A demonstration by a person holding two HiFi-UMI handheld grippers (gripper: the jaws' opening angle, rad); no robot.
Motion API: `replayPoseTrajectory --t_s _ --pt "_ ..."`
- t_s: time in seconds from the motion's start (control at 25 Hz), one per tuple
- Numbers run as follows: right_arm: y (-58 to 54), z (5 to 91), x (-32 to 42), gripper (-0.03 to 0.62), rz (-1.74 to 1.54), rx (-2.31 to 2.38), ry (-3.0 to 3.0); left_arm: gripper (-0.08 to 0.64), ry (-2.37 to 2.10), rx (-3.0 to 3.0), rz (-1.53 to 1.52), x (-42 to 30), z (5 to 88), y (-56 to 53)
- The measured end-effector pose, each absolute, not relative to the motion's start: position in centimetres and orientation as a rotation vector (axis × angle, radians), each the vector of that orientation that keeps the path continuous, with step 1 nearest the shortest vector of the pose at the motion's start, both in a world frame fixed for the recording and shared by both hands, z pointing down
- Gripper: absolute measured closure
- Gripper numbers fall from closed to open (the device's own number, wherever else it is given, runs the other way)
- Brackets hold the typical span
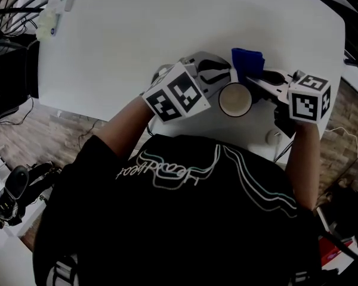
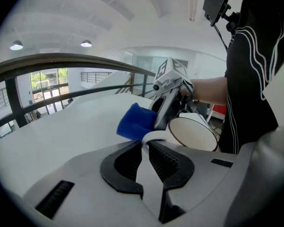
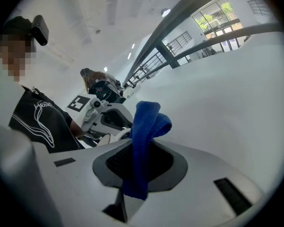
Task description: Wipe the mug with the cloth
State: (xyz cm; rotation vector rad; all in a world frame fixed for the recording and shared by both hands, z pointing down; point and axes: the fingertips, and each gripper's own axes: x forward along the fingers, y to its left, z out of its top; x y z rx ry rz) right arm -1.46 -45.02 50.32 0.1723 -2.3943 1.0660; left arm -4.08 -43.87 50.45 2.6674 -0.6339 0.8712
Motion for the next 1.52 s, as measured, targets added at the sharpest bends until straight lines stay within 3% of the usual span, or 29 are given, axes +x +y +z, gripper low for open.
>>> replayPoseTrajectory --t_s 0.32,0.56,0.8,1.04,1.28,1.52 --pt "-45.3 50.7 -1.4 0.535 0.91 0.306 -2.36 0.505 -0.637 2.637 0.768 -4.4 49.7 -43.7" --pt "-42.9 45.7 4.2 0.535 0.783 0.571 -2.496 0.503 -0.819 2.58 0.729 -4.5 47.3 -39.9" --pt "-39.4 39.4 4.1 0.535 0.594 0.686 -2.622 0.503 -0.97 2.508 0.437 -8.0 40.4 -36.6" --pt "-32.0 31.8 3.6 0.535 0.565 0.591 -2.772 0.519 -0.925 2.561 0.168 -5.7 30.9 -30.9" --pt "-28.1 25.3 5.3 0.535 0.518 0.551 -2.9 0.552 -0.928 2.694 0.219 -2.0 25.5 -27.0" --pt "-25.8 25.4 5.2 0.535 0.479 0.585 -2.902 0.552 -0.86 2.745 0.217 -1.5 24.5 -24.9"
